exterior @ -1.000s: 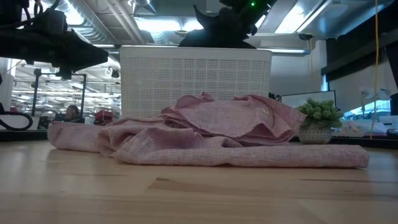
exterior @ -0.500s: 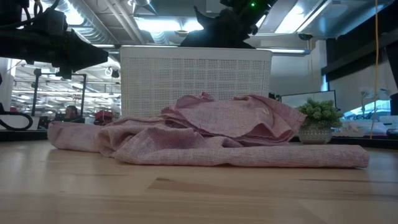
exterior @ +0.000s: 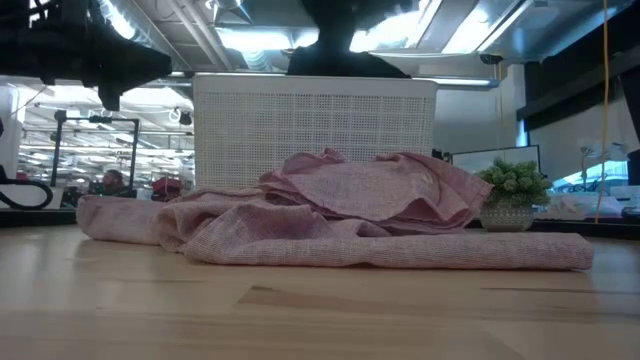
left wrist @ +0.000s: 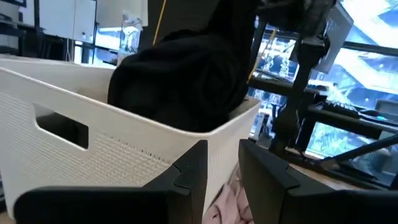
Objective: Sort clothes
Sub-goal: Put the black shirt into the white laundry organizer, then put the pink blouse into the white laundry organizer
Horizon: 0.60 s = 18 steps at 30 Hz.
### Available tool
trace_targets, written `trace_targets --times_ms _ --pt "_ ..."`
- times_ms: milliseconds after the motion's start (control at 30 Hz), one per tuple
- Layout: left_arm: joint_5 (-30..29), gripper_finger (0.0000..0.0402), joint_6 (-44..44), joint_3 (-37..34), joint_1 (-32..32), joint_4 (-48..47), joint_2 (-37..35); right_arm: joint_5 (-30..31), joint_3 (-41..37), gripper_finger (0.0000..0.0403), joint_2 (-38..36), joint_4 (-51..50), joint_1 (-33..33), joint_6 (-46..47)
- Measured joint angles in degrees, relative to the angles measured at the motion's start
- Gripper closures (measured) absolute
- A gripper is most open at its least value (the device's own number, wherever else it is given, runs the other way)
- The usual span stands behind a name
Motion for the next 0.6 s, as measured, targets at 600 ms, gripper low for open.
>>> trace_targets --times_ms 600 --pt "-0.03 0.0315 1.11 -0.05 0.00 -2.00 0.00 -12.72 0.24 0.0134 0.33 -16.25 21.02 5.89"
